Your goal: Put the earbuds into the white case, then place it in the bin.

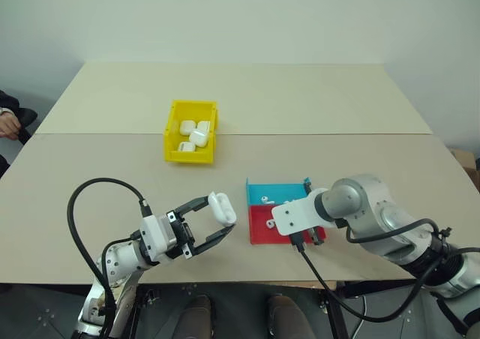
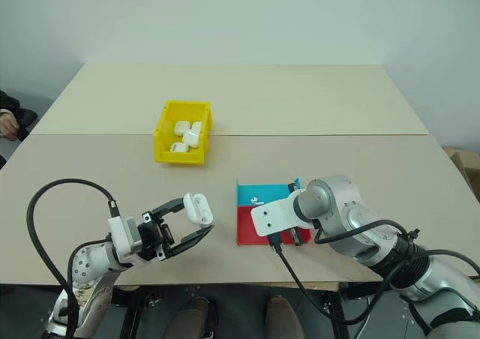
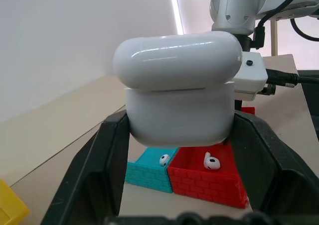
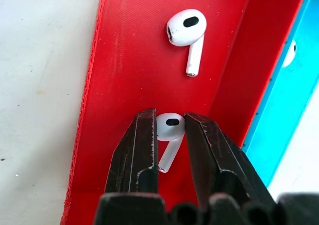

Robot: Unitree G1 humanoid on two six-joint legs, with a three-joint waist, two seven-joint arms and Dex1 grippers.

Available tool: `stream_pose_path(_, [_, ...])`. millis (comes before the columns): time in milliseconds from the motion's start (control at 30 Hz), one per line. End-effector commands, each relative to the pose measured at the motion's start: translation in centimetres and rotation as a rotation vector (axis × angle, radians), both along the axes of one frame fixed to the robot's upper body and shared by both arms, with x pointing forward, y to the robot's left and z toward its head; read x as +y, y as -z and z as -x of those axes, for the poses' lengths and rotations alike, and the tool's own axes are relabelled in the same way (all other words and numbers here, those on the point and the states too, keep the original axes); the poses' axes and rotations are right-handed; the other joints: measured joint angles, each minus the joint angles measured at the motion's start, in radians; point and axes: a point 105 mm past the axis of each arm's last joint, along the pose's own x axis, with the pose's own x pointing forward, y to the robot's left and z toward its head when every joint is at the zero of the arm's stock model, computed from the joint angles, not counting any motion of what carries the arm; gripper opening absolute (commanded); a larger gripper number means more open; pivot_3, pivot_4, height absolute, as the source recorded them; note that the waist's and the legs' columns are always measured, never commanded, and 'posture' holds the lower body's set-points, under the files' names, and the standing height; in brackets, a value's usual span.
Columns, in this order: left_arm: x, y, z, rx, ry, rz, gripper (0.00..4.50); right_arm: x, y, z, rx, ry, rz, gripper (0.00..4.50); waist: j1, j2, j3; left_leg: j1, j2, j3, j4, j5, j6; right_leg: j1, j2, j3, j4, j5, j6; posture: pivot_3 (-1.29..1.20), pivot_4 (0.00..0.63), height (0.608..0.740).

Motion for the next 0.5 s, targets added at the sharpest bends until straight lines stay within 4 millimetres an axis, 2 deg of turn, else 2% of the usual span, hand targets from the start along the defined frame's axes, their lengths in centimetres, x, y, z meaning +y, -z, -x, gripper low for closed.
stream_pose_path(33, [-0.5, -0.7, 0.4, -0.026, 0.02, 0.017, 2.74, -0.1, -0.4, 0.1, -0.012, 0.022, -0.021, 1.01, 0.0, 0.0, 0.0, 0.0, 0.0, 0.0, 0.0, 0.0, 0.0, 0.0, 0.0, 0.0, 0.0, 0.0, 0.0, 0.0, 0.15, 0.74])
stream_pose_path(133, [-0.7, -1.2, 0.3, -0.039, 0.032, 0.038, 2.74, 0.1, -1.6, 0.4, -0.02, 0.043, -0.084, 1.01, 0.001, 0.0, 0.0, 0.0, 0.0, 0.0, 0.0, 0.0, 0.0, 0.0, 0.0, 0.0, 0.0, 0.0, 0.0, 0.0, 0.15, 0.74])
stream_pose_path(167, [-0.9, -1.6, 0.4, -0.05, 0.047, 0.054, 2.74, 0.2, -2.7, 0.5, -0.025, 0.065, -0.134, 1.01, 0.002, 0.0, 0.0, -0.001, 0.0, 0.0, 0.0, 0.0, 0.0, -0.001, 0.0, 0.0, 0.0, 0.0, 0.0, 0.0, 0.15, 0.74])
stream_pose_path(267, [-1.7, -2.8, 0.9, -0.066, 0.092, 0.105, 2.74, 0.1, -6.9, 0.5, -0.063, 0.133, -0.34, 1.01, 0.002, 0.0, 0.0, -0.002, 0.0, 0.0, 0.0, 0.0, 0.0, -0.001, 0.0, 0.0, 0.0, 0.0, 0.0, 0.0, 0.15, 0.74])
stream_pose_path(400, [-2.2, -4.4, 1.0, -0.038, 0.142, 0.163, 2.74, -1.4, -12.8, 0.3, -0.122, 0.229, -0.657, 1.01, 0.002, 0.0, 0.0, -0.002, 0.0, -0.001, 0.0, 0.0, 0.0, -0.001, 0.0, 0.0, 0.0, 0.0, 0.0, 0.0, 0.15, 0.74])
stream_pose_path(500, [-2.3, -5.4, 1.0, -0.031, 0.206, 0.195, 2.74, -2.4, -16.2, 1.3, -0.138, 0.198, -0.901, 1.01, 0.003, 0.0, 0.0, -0.002, 0.0, -0.002, 0.0, 0.0, 0.0, 0.0, 0.0, 0.0, 0.0, 0.0, 0.0, 0.0, 0.15, 0.74])
